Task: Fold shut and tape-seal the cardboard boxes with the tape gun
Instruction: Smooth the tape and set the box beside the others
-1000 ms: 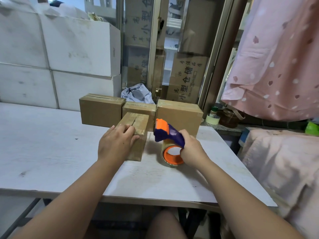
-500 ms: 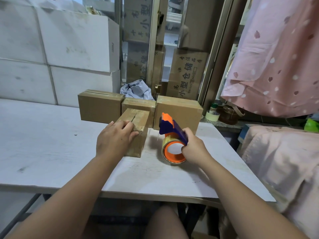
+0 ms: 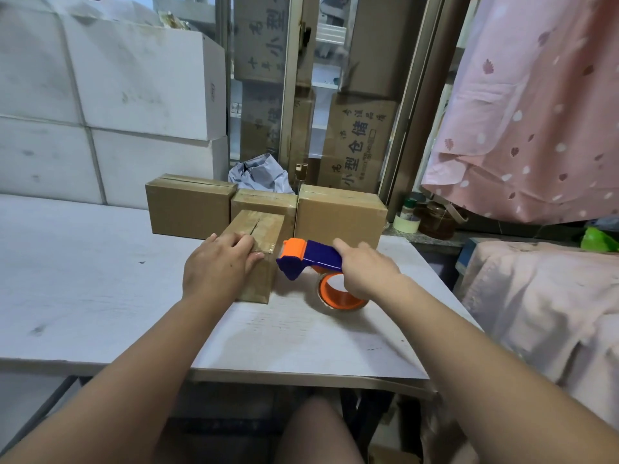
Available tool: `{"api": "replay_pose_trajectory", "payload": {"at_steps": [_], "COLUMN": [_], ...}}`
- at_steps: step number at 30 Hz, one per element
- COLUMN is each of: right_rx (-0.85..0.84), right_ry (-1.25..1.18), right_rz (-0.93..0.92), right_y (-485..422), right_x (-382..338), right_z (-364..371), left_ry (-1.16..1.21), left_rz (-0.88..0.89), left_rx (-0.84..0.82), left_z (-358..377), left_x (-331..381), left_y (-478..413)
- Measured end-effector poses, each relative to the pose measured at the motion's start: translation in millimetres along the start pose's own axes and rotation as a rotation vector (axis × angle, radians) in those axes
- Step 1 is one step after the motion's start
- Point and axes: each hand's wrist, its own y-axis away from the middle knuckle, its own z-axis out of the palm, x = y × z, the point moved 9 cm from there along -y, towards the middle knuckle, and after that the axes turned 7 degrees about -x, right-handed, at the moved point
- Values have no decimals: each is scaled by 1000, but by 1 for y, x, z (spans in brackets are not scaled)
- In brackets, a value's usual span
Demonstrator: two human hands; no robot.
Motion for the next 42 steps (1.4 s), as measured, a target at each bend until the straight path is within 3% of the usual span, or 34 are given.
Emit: {"api": "replay_pose_trajectory", "payload": {"at_steps": [6, 11, 14, 18, 26, 37, 42], "right_rx": [-143, -140, -118, -93, 9, 38, -85], "right_ry": [288, 384, 396, 415, 463, 477, 542], "right_rz": [-8, 2, -6, -4, -53, -50, -75], "right_y": [-16, -18, -19, -22, -21, -24, -30], "right_x": [-19, -35, -38, -42, -50, -60, -62], "right_z": [-30, -46, -49, -53, -67, -85, -56], "left_ry": [-37, -106, -148, -12, 146, 211, 8], "left_rz": [33, 2, -8, 108, 116, 57, 177], "left_rx": [-24, -309, -385, -195, 116, 44, -106], "left_z": [-1, 15, 17, 11, 1, 3, 33], "left_x": [6, 12, 23, 53, 52, 44, 55], "left_y": [-3, -1, -6, -6, -1, -8, 3]}}
